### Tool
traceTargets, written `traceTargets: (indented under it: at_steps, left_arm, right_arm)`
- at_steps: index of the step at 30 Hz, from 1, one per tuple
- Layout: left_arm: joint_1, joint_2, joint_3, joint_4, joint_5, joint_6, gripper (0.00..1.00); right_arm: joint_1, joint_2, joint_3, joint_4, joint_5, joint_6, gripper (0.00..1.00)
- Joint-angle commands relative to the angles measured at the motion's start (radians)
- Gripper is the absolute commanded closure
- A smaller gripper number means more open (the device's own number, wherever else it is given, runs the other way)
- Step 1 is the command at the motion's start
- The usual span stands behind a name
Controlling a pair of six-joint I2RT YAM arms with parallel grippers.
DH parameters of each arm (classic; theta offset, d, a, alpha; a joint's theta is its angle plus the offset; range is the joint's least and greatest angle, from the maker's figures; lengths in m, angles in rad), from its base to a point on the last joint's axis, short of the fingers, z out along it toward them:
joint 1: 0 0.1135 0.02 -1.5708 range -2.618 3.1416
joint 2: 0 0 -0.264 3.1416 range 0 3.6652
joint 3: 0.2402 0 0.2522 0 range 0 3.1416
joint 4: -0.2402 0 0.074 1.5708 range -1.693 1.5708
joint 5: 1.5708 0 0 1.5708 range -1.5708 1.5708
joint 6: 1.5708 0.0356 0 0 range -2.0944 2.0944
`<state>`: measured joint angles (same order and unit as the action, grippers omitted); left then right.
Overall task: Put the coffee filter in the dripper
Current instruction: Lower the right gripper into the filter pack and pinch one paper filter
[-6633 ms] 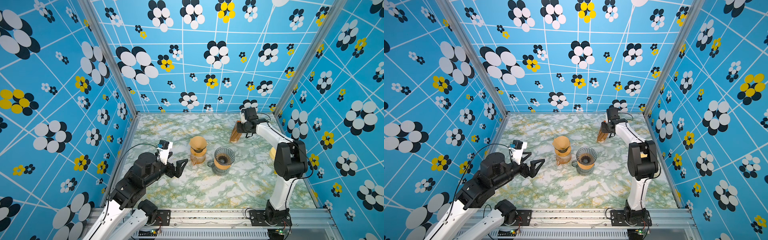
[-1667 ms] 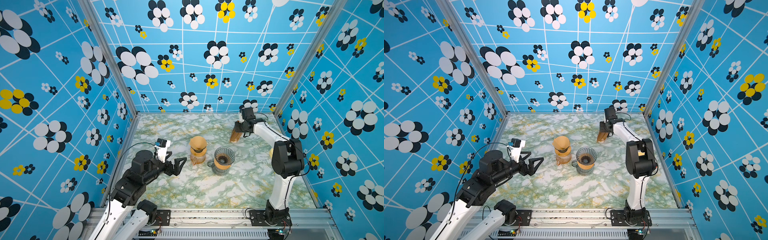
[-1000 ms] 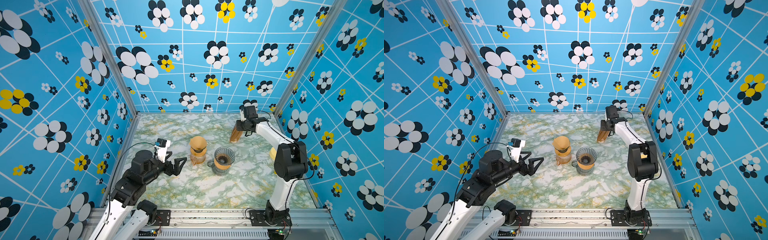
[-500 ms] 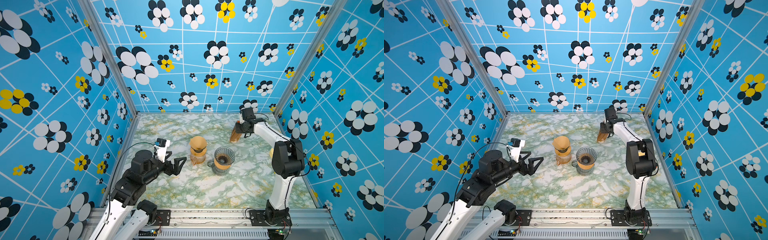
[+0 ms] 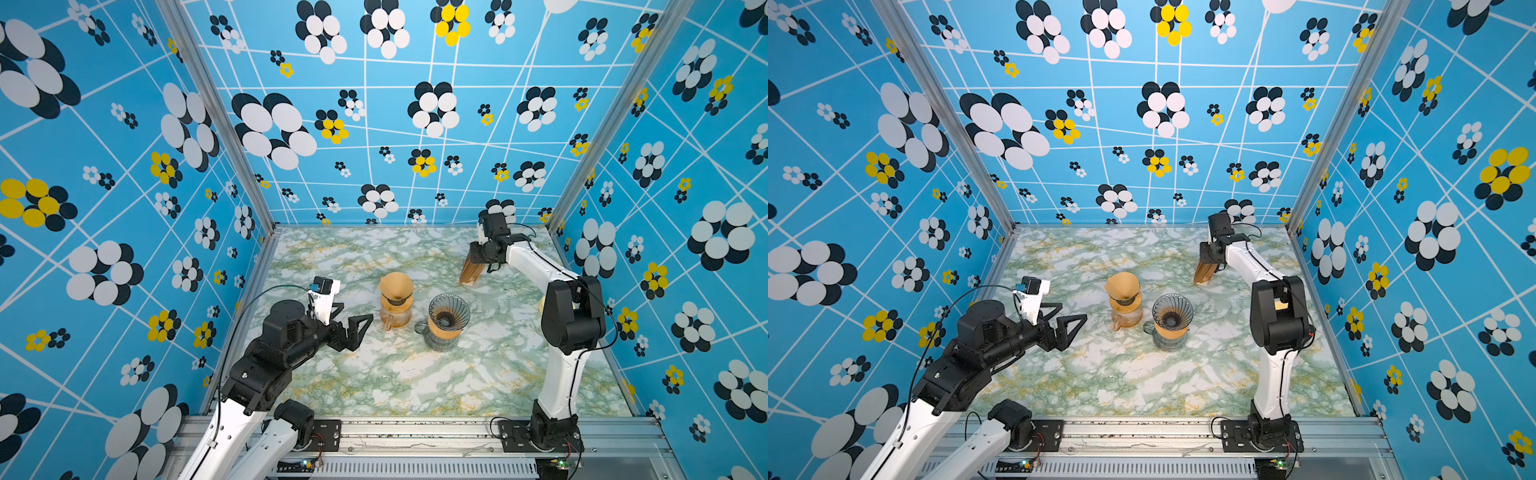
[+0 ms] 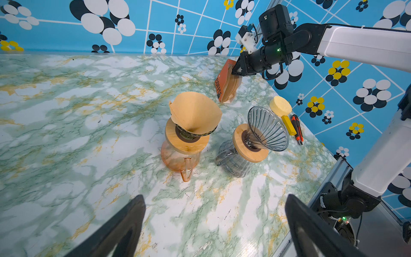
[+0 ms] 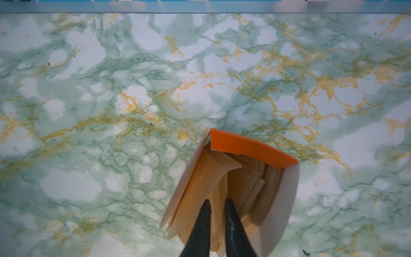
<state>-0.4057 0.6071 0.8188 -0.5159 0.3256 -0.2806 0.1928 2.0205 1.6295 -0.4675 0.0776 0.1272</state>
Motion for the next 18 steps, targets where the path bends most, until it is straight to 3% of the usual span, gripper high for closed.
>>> traceTargets:
  at_steps: [1,18]
  left_arm:
    - [0.009,-0.007,-0.014,0.02,0.009,-0.011,0.01]
    - [0.013,-0.003,-0.013,0.02,0.011,-0.011,0.01]
  right_arm:
    - [-0.006,0.014,0.015,-0.018,0.007,0.018,0.85]
    - [-0.006,0.017,-0.088,0.109,-0.029,0.148,0.82]
